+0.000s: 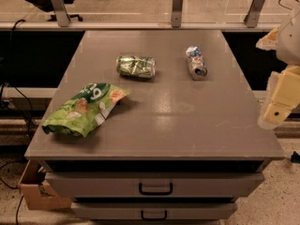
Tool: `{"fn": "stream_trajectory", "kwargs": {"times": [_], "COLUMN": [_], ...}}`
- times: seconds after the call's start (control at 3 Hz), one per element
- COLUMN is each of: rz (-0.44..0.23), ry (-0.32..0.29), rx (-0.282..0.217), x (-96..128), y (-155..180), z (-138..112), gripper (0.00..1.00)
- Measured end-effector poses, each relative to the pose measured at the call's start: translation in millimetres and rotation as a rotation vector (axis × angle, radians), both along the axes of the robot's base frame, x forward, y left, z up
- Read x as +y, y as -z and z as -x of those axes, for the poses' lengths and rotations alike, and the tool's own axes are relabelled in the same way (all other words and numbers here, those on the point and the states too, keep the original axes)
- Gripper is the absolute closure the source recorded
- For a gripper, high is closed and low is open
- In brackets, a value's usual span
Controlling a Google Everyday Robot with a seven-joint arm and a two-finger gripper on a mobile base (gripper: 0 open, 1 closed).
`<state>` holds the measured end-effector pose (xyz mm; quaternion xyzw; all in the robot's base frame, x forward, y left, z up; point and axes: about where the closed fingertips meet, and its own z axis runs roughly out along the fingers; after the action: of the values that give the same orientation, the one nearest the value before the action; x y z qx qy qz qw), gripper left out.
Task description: Place green can upright
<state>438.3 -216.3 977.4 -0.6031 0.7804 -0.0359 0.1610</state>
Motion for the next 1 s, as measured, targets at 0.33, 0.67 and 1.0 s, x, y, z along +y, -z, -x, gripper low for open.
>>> {"fn": "stream_trajectory", "kwargs": {"times": [0.33, 0.67, 1.0], "rz": [0.0, 0.023, 0.037], "ry": [0.0, -0.015, -0.093], "rx": [0.0, 0.014, 0.043], "x": [0, 14, 54], "y": [0, 6, 18], "z": [0, -16, -55], "gripper": [0.0, 0.0, 0.0]}}
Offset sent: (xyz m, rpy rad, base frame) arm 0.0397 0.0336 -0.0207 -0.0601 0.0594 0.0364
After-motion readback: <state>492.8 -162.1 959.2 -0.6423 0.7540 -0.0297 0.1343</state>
